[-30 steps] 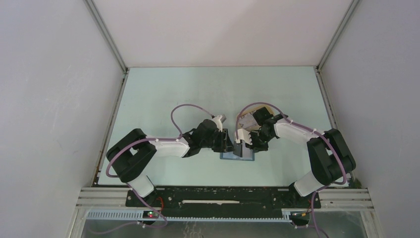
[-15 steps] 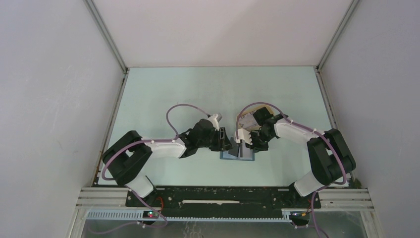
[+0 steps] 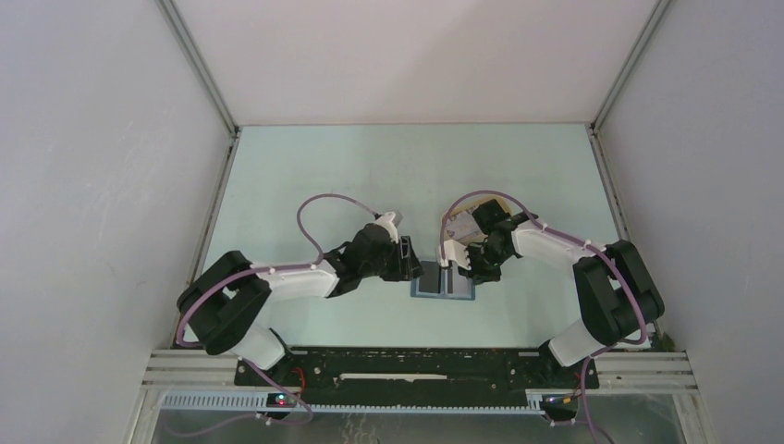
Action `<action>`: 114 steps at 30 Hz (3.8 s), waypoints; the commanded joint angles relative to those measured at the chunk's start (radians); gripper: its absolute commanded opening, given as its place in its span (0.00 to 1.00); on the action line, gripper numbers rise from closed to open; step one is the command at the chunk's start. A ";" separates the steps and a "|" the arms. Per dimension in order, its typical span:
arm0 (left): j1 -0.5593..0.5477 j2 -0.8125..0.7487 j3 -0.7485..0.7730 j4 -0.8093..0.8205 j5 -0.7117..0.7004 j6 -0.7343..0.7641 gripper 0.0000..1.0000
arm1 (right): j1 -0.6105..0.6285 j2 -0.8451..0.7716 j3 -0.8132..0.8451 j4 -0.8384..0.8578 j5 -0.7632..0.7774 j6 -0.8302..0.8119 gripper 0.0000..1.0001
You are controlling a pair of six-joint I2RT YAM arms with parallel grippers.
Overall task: Put the credit cards into the card holder
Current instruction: Close the card holder at the center of the board.
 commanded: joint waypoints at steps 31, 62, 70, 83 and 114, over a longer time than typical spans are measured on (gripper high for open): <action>0.011 0.123 -0.003 0.129 0.109 -0.051 0.51 | -0.014 -0.016 0.042 -0.021 -0.014 0.009 0.15; 0.073 0.013 -0.178 0.325 0.008 -0.151 0.76 | -0.041 0.019 0.079 -0.056 -0.036 0.061 0.06; 0.073 0.132 -0.108 0.255 0.052 -0.186 0.75 | -0.023 0.073 0.081 -0.040 0.004 0.084 0.05; 0.074 0.236 -0.015 0.178 -0.023 -0.183 0.75 | -0.015 0.077 0.081 -0.051 0.001 0.079 0.04; 0.007 0.216 -0.099 0.728 0.288 -0.371 0.52 | -0.019 0.046 0.090 -0.063 -0.053 0.095 0.05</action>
